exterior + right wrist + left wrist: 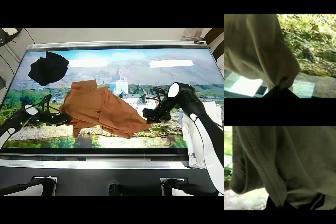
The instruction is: Fold the shirts.
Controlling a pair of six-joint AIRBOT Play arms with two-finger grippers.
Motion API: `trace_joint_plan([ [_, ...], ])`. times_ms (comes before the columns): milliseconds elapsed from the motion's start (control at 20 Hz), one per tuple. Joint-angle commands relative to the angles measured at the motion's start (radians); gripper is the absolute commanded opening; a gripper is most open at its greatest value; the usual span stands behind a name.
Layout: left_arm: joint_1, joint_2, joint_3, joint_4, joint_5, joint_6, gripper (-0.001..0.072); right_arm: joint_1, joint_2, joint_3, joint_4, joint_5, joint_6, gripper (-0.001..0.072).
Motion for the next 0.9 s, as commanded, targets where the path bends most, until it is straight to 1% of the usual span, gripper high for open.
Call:
trace_joint_plan([
  [0, 0.003, 0.074, 0.101, -0.004, -0.076, 0.059, 0.0026, 0.001, 0.047, 0.034, 0.009, -0.05, 0.0, 0.0043],
  [50, 0.007, 0.14, 0.177, -0.003, -0.071, 0.072, 0.0026, 0.001, 0.08, 0.071, 0.002, -0.09, 0.0, 0.0042],
  [100, 0.015, 0.206, 0.264, -0.004, -0.052, 0.071, 0.0026, 0.001, 0.124, 0.123, -0.014, -0.165, 0.012, 0.0042],
  [150, 0.024, 0.278, 0.377, -0.004, -0.014, 0.069, 0.0026, 0.001, 0.169, 0.186, -0.05, -0.236, 0.047, 0.0042],
  [250, 0.049, 0.396, 0.622, 0.0, 0.104, 0.027, 0.0026, 0.001, 0.272, 0.346, -0.198, -0.399, 0.184, 0.0042],
  [300, 0.069, 0.438, 0.74, 0.023, 0.162, -0.01, 0.0026, 0.001, 0.327, 0.433, -0.309, -0.462, 0.257, 0.0042],
  [350, 0.097, 0.475, 0.858, 0.071, 0.193, -0.075, 0.0025, 0.001, 0.378, 0.511, -0.414, -0.484, 0.307, 0.0042],
  [400, 0.127, 0.503, 0.949, 0.121, 0.184, -0.147, 0.0025, 0.001, 0.43, 0.584, -0.515, -0.467, 0.348, 0.0042],
  [450, 0.157, 0.532, 1.017, 0.148, 0.158, -0.221, 0.0025, 0.001, 0.476, 0.634, -0.567, -0.418, 0.365, 0.0042],
  [550, 0.171, 0.586, 1.042, 0.12, 0.115, -0.305, 0.0026, 0.001, 0.565, 0.662, -0.569, -0.301, 0.375, 0.0042],
  [650, 0.171, 0.614, 1.037, 0.048, 0.085, -0.305, 0.0026, 0.001, 0.62, 0.662, -0.56, -0.215, 0.373, 0.0042],
  [850, 0.171, 0.626, 1.037, 0.031, 0.086, -0.305, 0.0027, 0.001, 0.681, 0.662, -0.56, -0.154, 0.373, 0.0042],
])
